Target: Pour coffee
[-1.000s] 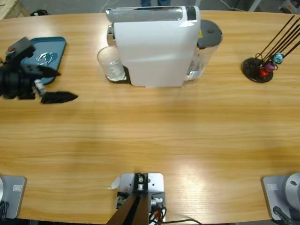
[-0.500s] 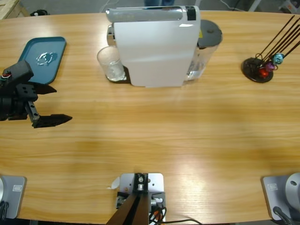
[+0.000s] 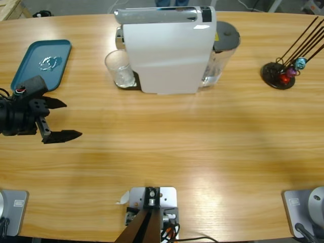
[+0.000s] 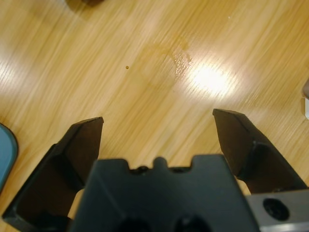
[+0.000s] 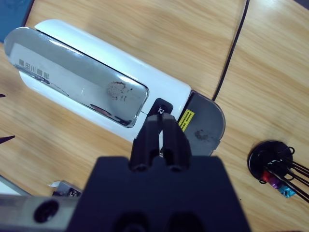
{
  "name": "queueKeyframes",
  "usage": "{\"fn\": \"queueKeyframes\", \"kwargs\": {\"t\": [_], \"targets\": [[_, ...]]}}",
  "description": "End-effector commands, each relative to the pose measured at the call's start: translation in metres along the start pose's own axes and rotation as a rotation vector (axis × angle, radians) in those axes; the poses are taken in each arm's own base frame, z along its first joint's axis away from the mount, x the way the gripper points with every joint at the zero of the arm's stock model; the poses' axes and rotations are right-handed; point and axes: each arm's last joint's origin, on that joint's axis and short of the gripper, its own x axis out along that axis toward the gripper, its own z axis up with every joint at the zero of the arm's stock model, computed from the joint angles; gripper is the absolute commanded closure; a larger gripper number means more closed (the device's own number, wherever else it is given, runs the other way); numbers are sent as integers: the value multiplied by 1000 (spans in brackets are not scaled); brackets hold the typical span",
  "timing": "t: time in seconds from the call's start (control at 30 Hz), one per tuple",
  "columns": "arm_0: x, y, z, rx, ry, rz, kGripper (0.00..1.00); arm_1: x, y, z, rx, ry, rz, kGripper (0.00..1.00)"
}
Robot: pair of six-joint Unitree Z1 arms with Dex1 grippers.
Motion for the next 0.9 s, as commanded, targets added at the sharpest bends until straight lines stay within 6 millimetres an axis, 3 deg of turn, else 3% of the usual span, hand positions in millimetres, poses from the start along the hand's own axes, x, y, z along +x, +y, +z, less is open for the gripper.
{"fn": "queueKeyframes", "kwargs": {"t": [0.03,0.9], "targets": [[16,-4,-8,15,59,-41,18,34,-3,6,-3,84,10,1000],[19,-4,-7,16,62,-43,18,50,-4,6,-16,128,1,1000]]}}
